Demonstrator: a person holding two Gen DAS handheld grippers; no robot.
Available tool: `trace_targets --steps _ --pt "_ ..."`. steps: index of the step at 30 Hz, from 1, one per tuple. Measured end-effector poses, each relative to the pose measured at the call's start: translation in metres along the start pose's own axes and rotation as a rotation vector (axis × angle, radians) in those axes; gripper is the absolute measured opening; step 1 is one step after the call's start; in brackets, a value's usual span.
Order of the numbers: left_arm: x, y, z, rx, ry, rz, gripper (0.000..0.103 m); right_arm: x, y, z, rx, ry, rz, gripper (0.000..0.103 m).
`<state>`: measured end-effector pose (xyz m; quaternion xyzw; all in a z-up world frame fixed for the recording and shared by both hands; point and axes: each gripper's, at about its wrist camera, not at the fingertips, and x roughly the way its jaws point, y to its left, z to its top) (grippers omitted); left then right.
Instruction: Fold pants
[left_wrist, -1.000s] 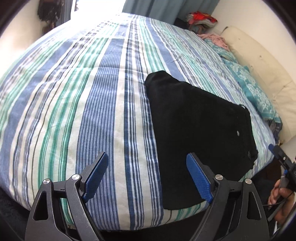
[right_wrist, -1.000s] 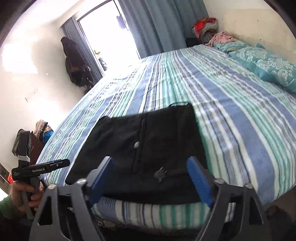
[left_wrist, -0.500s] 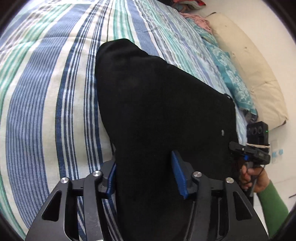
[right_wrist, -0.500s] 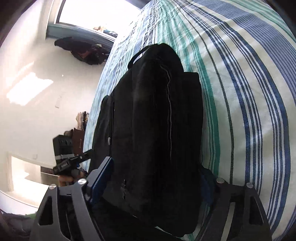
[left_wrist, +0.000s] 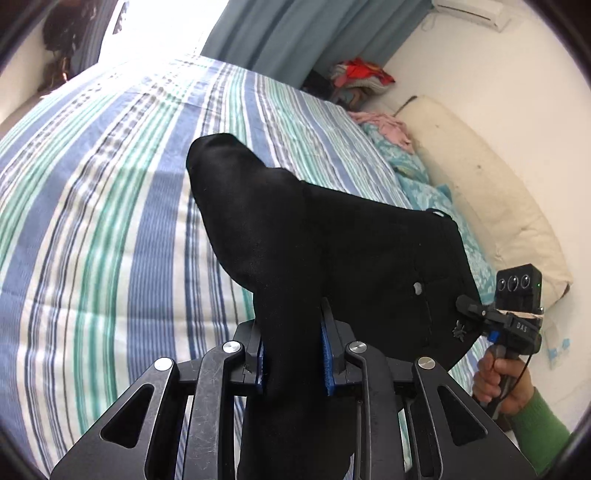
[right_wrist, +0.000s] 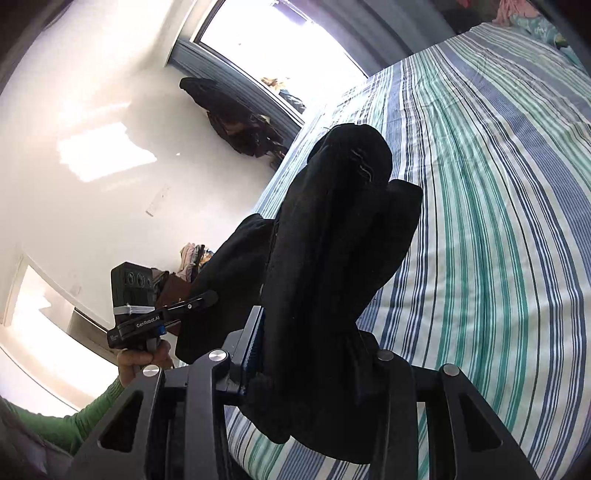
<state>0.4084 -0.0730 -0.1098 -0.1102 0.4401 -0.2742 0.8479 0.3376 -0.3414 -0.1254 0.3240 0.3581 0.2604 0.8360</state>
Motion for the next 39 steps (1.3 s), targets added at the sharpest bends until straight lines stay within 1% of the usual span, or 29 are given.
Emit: trace_targets --steps 2,3,4,5,6,7,8,9,10,11,12,13,14,15,16,17,18,19,21,22,23,24,26,28,29,31,34,37,39 --pt "0.026 0.018 0.005 0.005 0.028 0.092 0.037 0.022 -0.019 0.018 0.041 -0.005 -0.03 0.04" --pt "0.044 0.028 -0.001 0.01 0.063 0.174 0.047 0.034 -0.031 0.02 0.065 0.009 -0.064 0.041" --pt "0.063 0.038 -0.011 0.025 0.109 0.272 0.049 0.05 -0.043 0.019 0.091 0.036 -0.114 0.042" --pt "0.081 0.049 -0.024 0.051 0.168 0.364 0.049 0.064 -0.058 0.014 0.118 0.079 -0.187 0.043" --pt "0.091 0.059 -0.039 0.08 0.202 0.382 0.06 0.075 -0.075 0.008 0.147 0.135 -0.279 0.044" --pt "0.084 0.063 -0.048 0.096 0.152 0.358 0.066 0.087 -0.09 -0.001 0.174 0.198 -0.381 0.048" --pt "0.074 0.064 -0.051 0.097 0.111 0.377 0.074 0.088 -0.101 -0.01 0.21 0.198 -0.399 0.054" --pt "0.064 0.064 -0.052 0.088 0.094 0.421 0.087 0.08 -0.107 -0.014 0.251 0.154 -0.351 0.056" --pt "0.053 0.063 -0.055 0.087 0.081 0.455 0.087 0.071 -0.108 -0.017 0.28 0.122 -0.327 0.057" --pt "0.04 0.06 -0.06 0.1 0.065 0.474 0.087 0.061 -0.105 -0.02 0.285 0.101 -0.326 0.058" --pt "0.028 0.055 -0.067 0.123 0.046 0.481 0.088 0.051 -0.097 -0.022 0.261 0.089 -0.346 0.06" --pt "0.017 0.05 -0.074 0.149 0.031 0.499 0.091 0.04 -0.085 -0.024 0.213 0.082 -0.385 0.06" --pt "0.007 0.042 -0.083 0.176 0.016 0.533 0.095 0.03 -0.071 -0.028 0.153 0.078 -0.429 0.067" --pt "-0.002 0.033 -0.096 0.201 0.0 0.571 0.099 0.021 -0.054 -0.035 0.095 0.076 -0.482 0.085" --pt "-0.01 0.024 -0.108 0.225 -0.021 0.608 0.099 0.013 -0.038 -0.041 0.046 0.07 -0.539 0.097" --pt "-0.018 0.014 -0.121 0.243 -0.046 0.648 0.099 0.005 -0.022 -0.053 0.004 0.054 -0.591 0.103" --pt "-0.026 0.005 -0.133 0.26 -0.08 0.673 0.099 -0.001 -0.005 -0.068 -0.032 0.039 -0.637 0.103" --pt "-0.031 -0.004 -0.144 0.273 -0.108 0.685 0.1 -0.006 0.008 -0.082 -0.057 0.047 -0.683 0.103" --pt "-0.045 -0.017 -0.167 0.271 -0.1 0.712 0.1 -0.012 0.028 -0.116 -0.103 0.093 -0.818 0.103" --pt "-0.052 -0.024 -0.177 0.258 -0.098 0.733 0.1 -0.018 0.04 -0.134 -0.129 0.081 -0.887 0.103" --pt "-0.059 -0.031 -0.185 0.25 -0.101 0.742 0.1 -0.022 0.054 -0.149 -0.145 0.049 -0.917 0.103" --pt "-0.065 -0.038 -0.191 0.24 -0.097 0.736 0.1 -0.029 0.067 -0.163 -0.146 0.019 -0.902 0.103" --pt "-0.076 -0.05 -0.198 0.217 -0.044 0.684 0.1 -0.041 0.086 -0.185 -0.129 -0.02 -0.874 0.103" --pt "-0.084 -0.062 -0.202 0.239 0.01 0.622 0.1 -0.043 0.113 -0.2 -0.151 -0.045 -0.869 0.103" --pt "-0.09 -0.067 -0.204 0.257 0.015 0.615 0.1 -0.042 0.124 -0.206 -0.171 -0.052 -0.869 0.103" --pt "-0.101 -0.077 -0.21 0.27 0.002 0.628 0.1 -0.045 0.146 -0.218 -0.204 -0.051 -0.874 0.103" --pt "-0.121 -0.086 -0.214 0.276 -0.036 0.612 0.101 -0.047 0.169 -0.224 -0.236 -0.057 -0.884 0.103" --pt "-0.132 -0.088 -0.215 0.246 -0.045 0.567 0.101 -0.055 0.183 -0.226 -0.231 -0.088 -0.872 0.103" --pt "-0.132 -0.083 -0.215 0.222 -0.029 0.542 0.101 -0.058 0.191 -0.227 -0.238 -0.097 -0.878 0.103"
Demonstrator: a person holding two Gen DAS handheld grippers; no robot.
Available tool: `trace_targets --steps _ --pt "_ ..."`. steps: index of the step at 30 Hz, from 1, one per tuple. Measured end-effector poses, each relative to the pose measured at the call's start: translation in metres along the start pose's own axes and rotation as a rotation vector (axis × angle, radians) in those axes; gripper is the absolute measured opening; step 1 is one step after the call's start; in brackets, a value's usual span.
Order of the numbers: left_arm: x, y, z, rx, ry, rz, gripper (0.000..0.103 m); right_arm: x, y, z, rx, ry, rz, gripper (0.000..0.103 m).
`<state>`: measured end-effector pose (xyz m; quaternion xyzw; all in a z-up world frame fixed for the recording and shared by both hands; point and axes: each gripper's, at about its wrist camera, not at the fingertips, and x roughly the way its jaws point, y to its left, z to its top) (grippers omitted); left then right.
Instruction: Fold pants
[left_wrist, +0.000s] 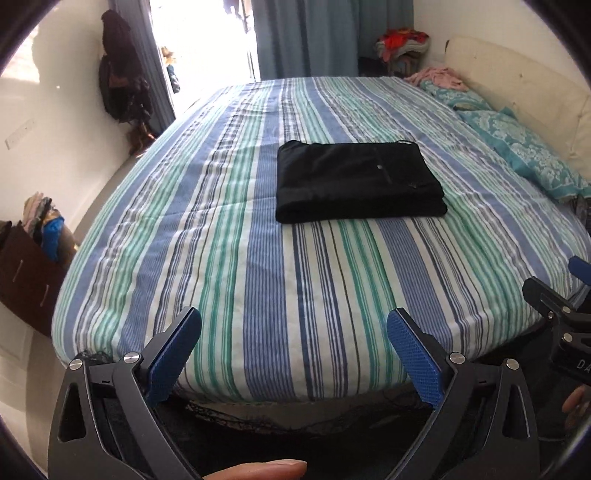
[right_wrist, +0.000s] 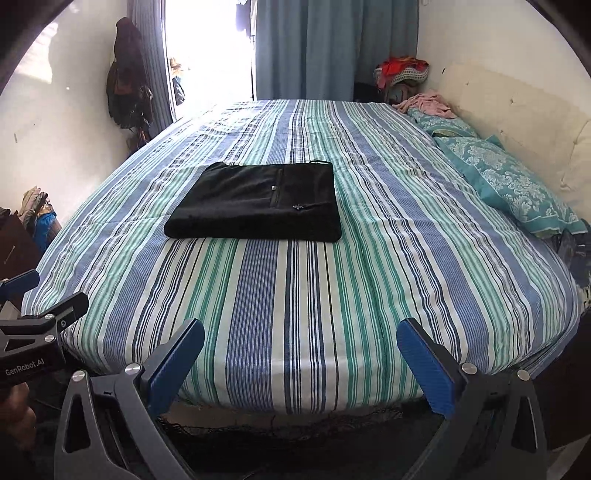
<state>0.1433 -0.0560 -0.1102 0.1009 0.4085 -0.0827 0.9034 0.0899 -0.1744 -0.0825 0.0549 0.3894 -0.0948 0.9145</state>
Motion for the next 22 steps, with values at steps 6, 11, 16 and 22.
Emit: trace_targets --steps 6,11,16,22 --pt "0.004 0.005 -0.002 -0.025 0.016 -0.013 0.101 -0.013 0.006 0.004 0.002 -0.024 -0.001 0.103" --pt "0.008 0.005 -0.002 -0.028 0.024 -0.01 0.101 -0.009 0.008 0.003 -0.003 -0.008 0.0 0.103" --pt "0.013 0.006 -0.003 -0.037 0.045 -0.015 0.101 -0.001 0.007 0.0 0.002 0.011 0.003 0.103" --pt "0.01 0.005 -0.004 -0.035 0.029 -0.011 0.101 -0.002 0.009 0.001 0.001 0.005 0.007 0.103"
